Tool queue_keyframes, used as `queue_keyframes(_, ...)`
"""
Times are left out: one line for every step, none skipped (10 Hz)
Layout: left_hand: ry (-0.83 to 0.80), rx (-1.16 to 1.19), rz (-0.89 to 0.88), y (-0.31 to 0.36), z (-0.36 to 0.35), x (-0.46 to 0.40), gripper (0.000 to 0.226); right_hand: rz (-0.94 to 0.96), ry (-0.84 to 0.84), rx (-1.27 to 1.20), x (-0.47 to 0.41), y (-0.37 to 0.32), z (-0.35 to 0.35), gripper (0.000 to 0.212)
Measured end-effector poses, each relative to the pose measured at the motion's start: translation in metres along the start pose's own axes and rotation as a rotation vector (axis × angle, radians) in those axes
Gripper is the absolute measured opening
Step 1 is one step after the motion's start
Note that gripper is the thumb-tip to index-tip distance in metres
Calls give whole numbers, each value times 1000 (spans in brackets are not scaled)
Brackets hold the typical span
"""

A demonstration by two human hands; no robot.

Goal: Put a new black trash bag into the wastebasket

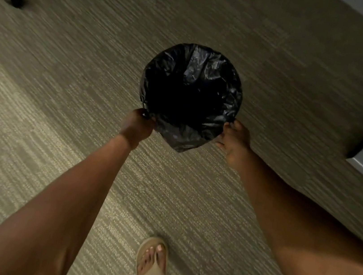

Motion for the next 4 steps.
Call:
queue_keyframes(-40, -15, 3, 0, -3, -2, 41, -72, 19, 195, 1, -4, 11, 41)
queue_keyframes(26, -118, -60, 4, 4, 8, 70, 111, 98, 527, 6, -19, 30, 66)
queue_keyframes(155, -315, -362, 30, 14, 48, 80, 485, 147, 877, 48, -46, 34, 79)
queue_keyframes(248, -464, -649, 55, 11, 95, 79, 823, 186, 1182, 94, -68, 21, 83)
Point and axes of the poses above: each hand's wrist, its own x-axis away from the middle knuckle, its own z-axis out of the back of the hand, y = z × x, the point moved 6 cm from there along -x, towards the middle knuckle
